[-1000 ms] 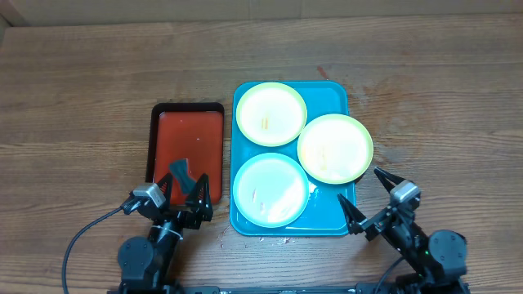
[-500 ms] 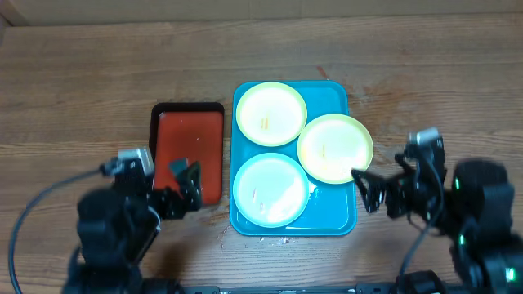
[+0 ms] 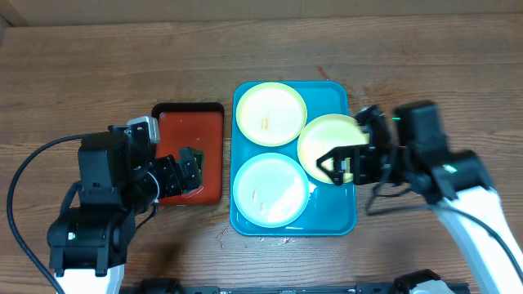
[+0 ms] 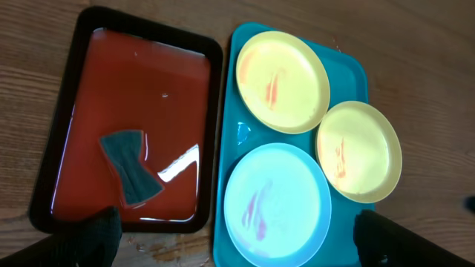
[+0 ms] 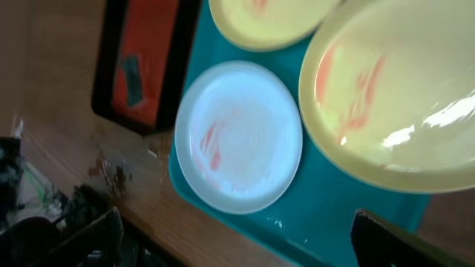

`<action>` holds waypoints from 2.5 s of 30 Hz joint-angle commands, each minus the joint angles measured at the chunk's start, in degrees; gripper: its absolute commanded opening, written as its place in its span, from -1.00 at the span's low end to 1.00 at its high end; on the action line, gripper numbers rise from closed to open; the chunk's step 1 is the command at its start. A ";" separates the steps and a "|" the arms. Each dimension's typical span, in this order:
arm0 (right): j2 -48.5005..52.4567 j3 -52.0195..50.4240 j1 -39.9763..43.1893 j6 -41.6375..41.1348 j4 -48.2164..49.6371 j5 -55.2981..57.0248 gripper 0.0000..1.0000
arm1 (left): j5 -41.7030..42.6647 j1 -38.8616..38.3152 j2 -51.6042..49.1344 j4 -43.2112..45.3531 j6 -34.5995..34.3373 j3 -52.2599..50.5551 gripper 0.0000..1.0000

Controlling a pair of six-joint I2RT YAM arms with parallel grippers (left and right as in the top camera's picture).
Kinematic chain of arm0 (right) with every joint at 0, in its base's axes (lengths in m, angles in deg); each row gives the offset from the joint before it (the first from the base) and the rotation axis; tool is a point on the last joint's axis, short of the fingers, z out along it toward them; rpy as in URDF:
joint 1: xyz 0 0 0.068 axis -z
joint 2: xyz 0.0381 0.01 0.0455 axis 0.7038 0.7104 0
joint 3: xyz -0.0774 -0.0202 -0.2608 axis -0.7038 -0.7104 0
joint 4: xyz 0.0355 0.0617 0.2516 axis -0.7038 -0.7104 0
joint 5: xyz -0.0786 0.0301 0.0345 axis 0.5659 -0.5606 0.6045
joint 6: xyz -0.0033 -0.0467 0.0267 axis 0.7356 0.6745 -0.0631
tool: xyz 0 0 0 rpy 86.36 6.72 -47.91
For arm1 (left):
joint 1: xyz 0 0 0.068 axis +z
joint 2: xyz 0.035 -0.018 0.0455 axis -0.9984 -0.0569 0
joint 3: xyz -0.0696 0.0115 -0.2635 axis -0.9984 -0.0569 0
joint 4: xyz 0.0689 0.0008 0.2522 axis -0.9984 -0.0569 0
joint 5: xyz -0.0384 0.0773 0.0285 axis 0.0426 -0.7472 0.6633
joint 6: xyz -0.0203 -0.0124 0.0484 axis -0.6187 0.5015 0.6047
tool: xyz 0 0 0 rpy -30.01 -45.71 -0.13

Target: Clean dirty plates on tray and stack at the side

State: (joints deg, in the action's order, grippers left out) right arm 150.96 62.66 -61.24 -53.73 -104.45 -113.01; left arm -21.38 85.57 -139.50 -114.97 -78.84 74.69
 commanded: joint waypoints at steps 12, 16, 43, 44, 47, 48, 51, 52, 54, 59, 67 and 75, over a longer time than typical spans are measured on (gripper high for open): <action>18.97 -4.72 -17.55 -29.57 9.44 19.12 0.72 | 1.38 -0.37 -0.33 0.35 1.31 1.40 1.00; 21.09 -4.72 -16.37 -27.45 9.51 20.68 0.61 | 1.40 -0.37 -0.33 -0.26 1.31 1.40 1.00; 21.11 -16.68 -19.28 -13.44 27.89 25.75 -0.73 | 1.46 -0.37 -0.76 0.90 0.79 1.40 1.00; 21.11 -16.68 -18.88 -14.80 28.06 27.26 -0.81 | 1.42 -0.37 -0.79 0.87 0.83 1.40 1.00; 21.11 -16.68 -17.53 -18.88 29.00 29.22 -0.92 | 1.36 -0.37 -2.08 0.44 0.85 1.38 1.00; 21.11 -16.68 -16.94 -19.30 29.79 28.98 -0.92 | 1.27 -0.37 -2.67 0.11 0.85 1.38 1.00; 21.11 -16.65 -15.43 -21.09 31.47 28.79 -0.92 | 0.11 -0.37 -5.38 -1.53 0.83 1.38 0.96; 21.11 -16.65 -14.95 -22.16 31.80 28.76 -0.92 | -0.50 -0.37 -6.60 -2.12 0.83 1.38 0.92; 21.11 -16.63 -14.51 -22.25 32.33 27.78 -0.92 | -1.38 -0.37 -9.05 -2.93 0.81 1.38 0.85; 21.11 -16.63 -14.49 -21.79 32.46 27.45 -0.92 | -1.40 -0.37 -15.43 -4.33 0.79 1.38 0.55; 21.11 -16.63 -14.53 -20.76 29.40 27.47 -0.92 | -16.98 -0.37 -28.22 -4.09 -5.44 1.38 0.43; 21.11 -16.63 -14.53 -16.81 29.09 27.52 -0.91 | -11.26 -0.59 -44.46 0.57 -1.46 1.38 0.29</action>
State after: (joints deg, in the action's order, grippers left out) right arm 172.47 46.26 -76.17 -72.42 -75.38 -86.67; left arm -33.27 85.57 -178.42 -114.49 -81.90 75.08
